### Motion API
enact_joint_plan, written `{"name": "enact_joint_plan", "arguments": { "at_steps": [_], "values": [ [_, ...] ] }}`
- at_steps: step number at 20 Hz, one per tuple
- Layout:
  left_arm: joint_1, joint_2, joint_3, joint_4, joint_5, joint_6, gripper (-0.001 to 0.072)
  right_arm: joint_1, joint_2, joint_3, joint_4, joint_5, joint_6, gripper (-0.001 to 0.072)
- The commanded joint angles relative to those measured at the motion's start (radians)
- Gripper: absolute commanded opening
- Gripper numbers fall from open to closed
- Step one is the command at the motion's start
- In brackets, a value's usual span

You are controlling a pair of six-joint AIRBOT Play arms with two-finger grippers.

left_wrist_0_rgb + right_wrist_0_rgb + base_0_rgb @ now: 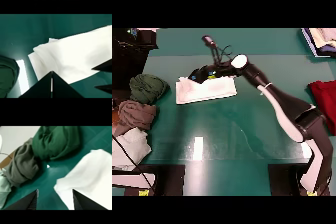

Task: Fold the shirts.

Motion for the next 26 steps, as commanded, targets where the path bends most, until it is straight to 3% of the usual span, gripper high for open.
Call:
{"name": "enact_joint_plan", "arguments": {
  "at_steps": [1, 3, 4, 5, 10, 15, 19, 23, 24, 25, 26],
  "values": [
    [0.000, 0.001, 0.000, -0.003, -0.023, -0.001, 0.0025, -0.134, 0.077, -0.103, -0.127, 0.079, 0.079, 0.0511],
    [0.000, 0.001, 0.000, -0.011, -0.020, -0.001, 0.0026, -0.244, 0.097, -0.169, -0.183, 0.166, 0.144, 0.0515],
    [0.000, 0.001, 0.000, -0.015, -0.020, -0.001, 0.0025, -0.304, 0.097, -0.200, -0.179, 0.206, 0.159, 0.0613],
    [0.000, 0.001, 0.000, -0.016, -0.020, -0.001, 0.0025, -0.347, 0.097, -0.230, -0.180, 0.216, 0.180, 0.0645],
    [0.000, 0.001, 0.000, -0.019, -0.018, -0.001, 0.0025, -0.441, 0.013, -0.235, -0.180, 0.263, 0.293, 0.0645],
    [0.000, 0.001, 0.000, -0.019, -0.022, 0.000, 0.0025, -0.381, -0.167, -0.037, -0.179, 0.387, 0.384, 0.0644],
    [0.000, 0.001, 0.000, -0.019, -0.022, 0.000, 0.0025, -0.309, -0.232, 0.031, -0.175, 0.368, 0.402, 0.0619],
    [0.000, 0.001, 0.000, -0.019, -0.022, 0.000, 0.0025, -0.250, -0.237, 0.027, -0.114, 0.226, 0.397, 0.0501],
    [0.000, 0.001, 0.000, -0.019, -0.025, 0.000, 0.0025, -0.242, -0.237, 0.027, -0.082, 0.195, 0.391, 0.0395],
    [0.000, 0.001, 0.000, -0.019, -0.031, 0.000, 0.0026, -0.232, -0.237, 0.027, -0.055, 0.173, 0.376, 0.0335],
    [0.000, 0.001, 0.000, -0.019, -0.037, 0.000, 0.0025, -0.226, -0.237, 0.027, -0.033, 0.163, 0.349, 0.0185]
  ]
}}
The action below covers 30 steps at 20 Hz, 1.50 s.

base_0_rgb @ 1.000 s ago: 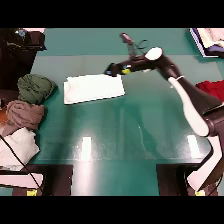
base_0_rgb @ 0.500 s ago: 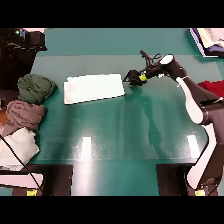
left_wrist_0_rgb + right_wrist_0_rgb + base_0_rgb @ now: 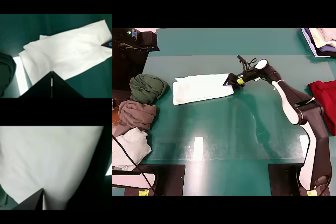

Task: Fold the shirts.

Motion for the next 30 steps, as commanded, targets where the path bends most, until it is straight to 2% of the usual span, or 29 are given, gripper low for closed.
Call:
{"name": "enact_joint_plan", "arguments": {
  "at_steps": [1, 6, 12, 15, 21, 24, 30],
  "values": [
    [0.001, 0.000, 0.000, 0.000, -0.011, 0.000, 0.0025, 0.032, -0.002, 0.006, 0.106, -0.078, -0.078, 0.0022],
    [0.001, 0.000, 0.000, 0.000, -0.052, 0.000, 0.0025, -0.035, 0.106, 0.006, 0.014, -0.016, -0.093, 0.0017],
    [0.000, 0.001, 0.000, -0.037, -0.056, -0.005, 0.0025, -0.302, 0.365, 0.006, -0.360, 0.185, -0.080, 0.0017],
    [-0.025, 0.001, 0.000, -0.068, -0.032, -0.012, 0.0025, -0.475, 0.465, 0.006, -0.455, 0.200, -0.073, 0.0017],
    [-0.141, -0.001, -0.034, -0.071, 0.005, -0.014, 0.0025, -0.829, 0.518, 0.006, -0.451, 0.175, -0.063, 0.0017],
    [-0.185, -0.004, -0.050, -0.071, 0.012, -0.046, 0.0025, -0.962, 0.518, 0.006, -0.431, 0.147, -0.062, 0.0017],
    [-0.220, -0.004, -0.050, -0.077, 0.071, -0.064, 0.0025, -1.109, 0.519, 0.006, -0.259, 0.095, -0.064, 0.0017]
  ]
}}
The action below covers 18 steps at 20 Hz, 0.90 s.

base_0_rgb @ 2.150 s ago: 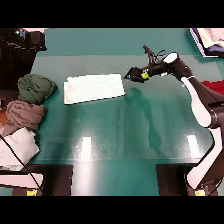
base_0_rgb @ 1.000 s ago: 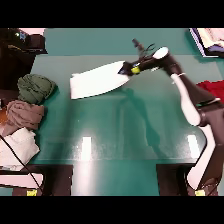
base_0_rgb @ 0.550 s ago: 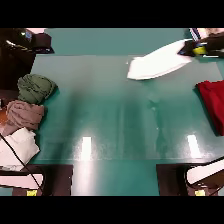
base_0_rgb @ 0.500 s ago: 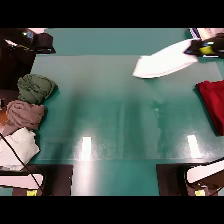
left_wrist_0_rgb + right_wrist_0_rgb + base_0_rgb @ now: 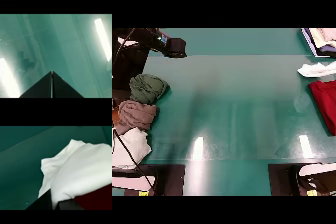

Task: Fold the shirts.

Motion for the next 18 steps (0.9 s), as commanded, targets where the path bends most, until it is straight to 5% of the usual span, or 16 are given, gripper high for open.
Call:
{"name": "enact_joint_plan", "arguments": {
  "at_steps": [1, 14, 18],
  "values": [
    [-0.016, 0.000, -0.002, -0.005, 0.024, -0.014, 0.0025, -0.078, 0.004, 0.001, 0.092, -0.023, -0.004, 0.0017],
    [-0.016, 0.000, -0.002, 0.002, 0.024, 0.000, 0.0025, -0.138, 0.175, 0.000, 0.119, 0.008, -0.018, 0.0018],
    [-0.015, 0.000, -0.002, 0.002, 0.024, 0.025, 0.0025, -0.138, 0.209, 0.000, -0.077, 0.164, 0.089, 0.0019]
  ]
}}
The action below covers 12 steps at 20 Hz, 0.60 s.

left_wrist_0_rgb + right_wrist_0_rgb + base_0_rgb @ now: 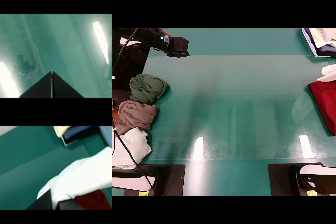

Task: Fold the shirts.

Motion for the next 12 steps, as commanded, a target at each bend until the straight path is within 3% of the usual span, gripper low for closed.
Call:
{"name": "enact_joint_plan", "arguments": {
  "at_steps": [1, 5, 10, 12],
  "values": [
    [0.000, 0.000, 0.000, 0.001, -0.001, 0.017, 0.0025, -0.002, 0.032, 0.000, -0.206, 0.161, 0.105, 0.0019],
    [0.000, 0.000, 0.000, 0.001, -0.001, 0.043, 0.0025, -0.005, 0.043, 0.000, -0.454, 0.360, 0.216, 0.0020],
    [0.000, 0.000, 0.000, 0.001, -0.016, 0.043, 0.0025, -0.005, 0.043, 0.000, -0.541, 0.477, 0.218, 0.0038],
    [0.000, 0.000, 0.000, 0.001, -0.019, 0.044, 0.0025, -0.005, 0.043, 0.000, -0.540, 0.487, 0.217, 0.0475]
  ]
}}
